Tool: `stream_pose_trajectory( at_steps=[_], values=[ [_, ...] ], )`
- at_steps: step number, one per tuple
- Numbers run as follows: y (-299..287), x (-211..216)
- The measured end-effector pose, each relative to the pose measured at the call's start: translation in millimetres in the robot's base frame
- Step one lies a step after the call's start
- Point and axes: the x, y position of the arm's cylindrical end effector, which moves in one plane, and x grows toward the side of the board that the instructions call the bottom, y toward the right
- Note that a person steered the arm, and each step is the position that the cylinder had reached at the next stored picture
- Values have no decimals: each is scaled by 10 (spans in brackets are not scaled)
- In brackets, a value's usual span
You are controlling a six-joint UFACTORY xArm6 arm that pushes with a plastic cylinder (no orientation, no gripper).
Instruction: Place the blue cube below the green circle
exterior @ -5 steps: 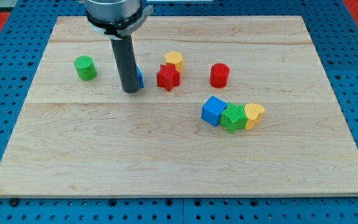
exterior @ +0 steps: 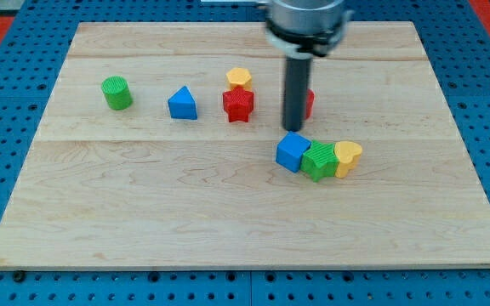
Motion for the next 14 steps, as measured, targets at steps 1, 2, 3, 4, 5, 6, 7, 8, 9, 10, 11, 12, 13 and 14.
stream_pose_trajectory(
  at_steps=[1, 2, 3, 4, 5, 6, 7, 8, 9, 10, 11, 12, 13, 14],
  values=[
    [-18, 220],
    [-104, 347],
    [47, 402],
    [-48, 594],
    [-199, 791],
    [-576, 764],
    [-1037, 643],
    [-1654, 831],
    [-2044, 783],
    [-2233, 583],
    [-2285, 467],
    [-2538, 432],
    [-2805, 427],
    [-2858, 427]
  ],
)
